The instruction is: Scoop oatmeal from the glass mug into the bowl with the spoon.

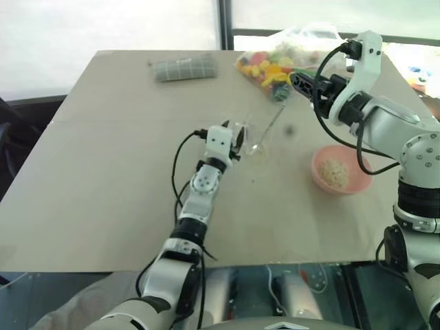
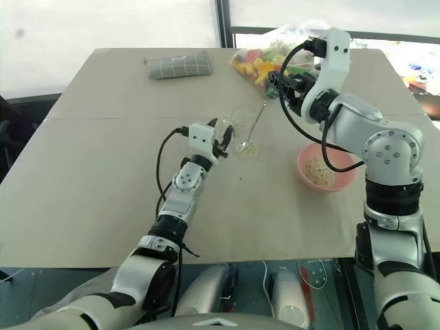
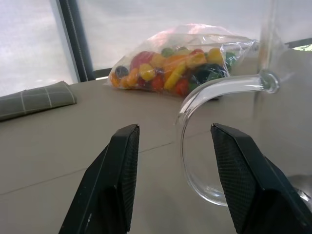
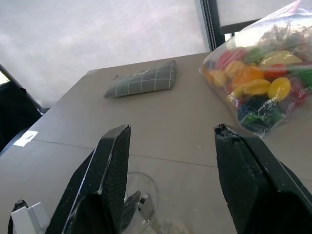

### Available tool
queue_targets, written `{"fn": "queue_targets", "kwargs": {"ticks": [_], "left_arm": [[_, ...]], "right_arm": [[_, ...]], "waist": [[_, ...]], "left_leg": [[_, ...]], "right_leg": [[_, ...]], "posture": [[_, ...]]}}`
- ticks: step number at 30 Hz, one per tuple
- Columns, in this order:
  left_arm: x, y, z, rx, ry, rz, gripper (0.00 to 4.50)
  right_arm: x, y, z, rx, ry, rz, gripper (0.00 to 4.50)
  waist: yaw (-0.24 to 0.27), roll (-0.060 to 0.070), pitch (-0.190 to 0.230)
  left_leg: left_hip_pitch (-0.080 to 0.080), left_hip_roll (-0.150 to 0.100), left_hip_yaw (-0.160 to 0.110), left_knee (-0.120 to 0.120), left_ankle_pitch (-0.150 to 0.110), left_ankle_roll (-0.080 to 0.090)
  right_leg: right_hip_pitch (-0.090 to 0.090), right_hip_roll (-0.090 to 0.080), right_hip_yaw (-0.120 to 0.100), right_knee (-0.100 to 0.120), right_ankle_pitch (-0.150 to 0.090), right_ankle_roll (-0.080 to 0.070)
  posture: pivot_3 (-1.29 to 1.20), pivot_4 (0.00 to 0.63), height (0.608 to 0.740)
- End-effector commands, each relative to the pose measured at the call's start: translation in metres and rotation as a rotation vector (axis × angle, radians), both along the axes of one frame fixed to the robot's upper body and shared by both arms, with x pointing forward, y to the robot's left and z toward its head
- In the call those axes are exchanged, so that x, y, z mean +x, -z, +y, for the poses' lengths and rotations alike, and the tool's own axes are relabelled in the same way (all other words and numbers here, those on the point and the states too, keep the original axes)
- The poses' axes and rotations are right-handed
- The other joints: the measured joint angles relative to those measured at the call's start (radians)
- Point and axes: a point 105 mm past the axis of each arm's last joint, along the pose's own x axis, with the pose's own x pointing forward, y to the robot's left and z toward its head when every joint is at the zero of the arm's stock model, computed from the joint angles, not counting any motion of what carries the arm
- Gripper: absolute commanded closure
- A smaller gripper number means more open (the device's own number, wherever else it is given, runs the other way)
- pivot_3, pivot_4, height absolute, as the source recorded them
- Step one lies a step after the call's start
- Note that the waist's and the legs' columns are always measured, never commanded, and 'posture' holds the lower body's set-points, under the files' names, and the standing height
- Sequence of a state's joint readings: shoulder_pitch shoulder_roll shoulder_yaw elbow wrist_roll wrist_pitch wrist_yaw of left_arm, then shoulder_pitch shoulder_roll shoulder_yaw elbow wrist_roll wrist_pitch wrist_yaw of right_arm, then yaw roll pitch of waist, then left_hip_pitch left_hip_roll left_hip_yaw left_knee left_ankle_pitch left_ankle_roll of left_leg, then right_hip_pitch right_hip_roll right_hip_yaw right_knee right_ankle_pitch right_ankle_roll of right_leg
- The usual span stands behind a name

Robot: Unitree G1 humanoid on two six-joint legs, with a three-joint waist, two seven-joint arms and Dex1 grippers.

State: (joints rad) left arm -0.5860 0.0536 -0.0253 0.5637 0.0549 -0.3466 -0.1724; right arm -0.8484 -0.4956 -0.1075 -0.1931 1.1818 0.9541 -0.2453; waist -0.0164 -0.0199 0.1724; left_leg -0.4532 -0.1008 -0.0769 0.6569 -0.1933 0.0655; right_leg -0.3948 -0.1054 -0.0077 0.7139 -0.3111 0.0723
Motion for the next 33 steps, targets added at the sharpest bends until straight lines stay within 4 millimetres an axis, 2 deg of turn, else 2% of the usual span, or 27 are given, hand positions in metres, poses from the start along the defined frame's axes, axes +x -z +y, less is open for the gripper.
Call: {"fn": "queue_targets", "kwargs": {"ticks": [1,7,12,16,21,23,28,30,33], "left_arm": [[-0.01,-0.014,0.002,0.023,0.027,-0.058,2.11],[-0.03,-0.027,0.016,0.058,0.067,-0.07,2.11],[-0.057,-0.039,0.033,0.056,0.111,-0.033,2.11],[-0.084,-0.038,0.051,0.089,0.105,0.025,2.11],[-0.116,-0.022,0.077,0.042,0.041,0.172,2.11],[-0.132,-0.009,0.083,0.04,0.027,0.257,2.11],[-0.164,0.015,0.092,0.04,-0.002,0.396,2.11],[-0.167,0.019,0.095,0.046,-0.018,0.413,2.11],[-0.167,0.024,0.1,0.056,-0.033,0.426,2.11]], "right_arm": [[-0.005,-0.016,-0.006,0.028,0.005,-0.065,1.77],[-0.017,-0.014,-0.015,-0.023,-0.006,-0.152,1.77],[-0.044,0.013,-0.039,-0.142,-0.009,-0.255,1.77],[-0.073,0.039,-0.054,-0.159,-0.031,-0.272,1.77],[-0.114,0.083,-0.058,-0.203,-0.107,-0.173,1.77],[-0.127,0.112,-0.071,-0.233,-0.1,-0.081,1.77],[-0.142,0.153,-0.113,-0.331,-0.064,-0.028,1.77],[-0.145,0.164,-0.124,-0.373,-0.076,-0.01,1.77],[-0.146,0.173,-0.129,-0.4,-0.104,0.003,1.77]], "waist": [[0.001,0.0,0.0],[0.001,0.0,0.0],[0.005,0.0,0.0],[0.003,0.001,0.0],[0.005,0.005,-0.002],[0.008,0.005,-0.003],[0.012,0.006,-0.003],[0.013,0.006,-0.004],[0.015,0.007,-0.004]], "left_leg": [[0.0,0.0,0.0,0.0,0.0,0.0],[0.0,0.0,0.0,0.0,0.0,0.0],[0.0,0.0,-0.001,-0.001,0.0,0.0],[0.001,0.0,0.0,-0.002,0.0,0.0],[0.006,0.002,0.0,-0.004,-0.003,0.004],[0.007,0.002,-0.001,-0.004,-0.003,0.004],[0.016,0.002,-0.001,-0.005,-0.004,0.003],[0.022,0.003,-0.001,-0.008,-0.006,0.0],[0.022,0.003,-0.001,-0.008,-0.007,-0.001]], "right_leg": [[0.0,0.0,0.001,0.0,0.0,0.0],[0.0,0.0,0.002,0.0,0.0,0.0],[0.0,0.0,0.002,-0.003,0.0,0.0],[0.001,0.0,0.003,-0.003,0.0,0.0],[0.003,0.001,0.003,-0.002,0.0,-0.001],[0.004,0.001,0.003,-0.002,0.0,-0.001],[0.017,0.001,0.002,-0.013,0.0,0.0],[0.023,0.001,0.002,-0.02,0.0,-0.001],[0.023,-0.001,0.003,-0.02,0.001,-0.001]], "posture": [[0.0,0.15,0.718],[0.0,0.15,0.718],[0.0,0.15,0.718],[0.0,0.15,0.718],[0.0,0.15,0.718],[0.0,0.15,0.718],[0.0,0.15,0.718],[0.0,0.15,0.718],[0.0,0.15,0.718]]}}
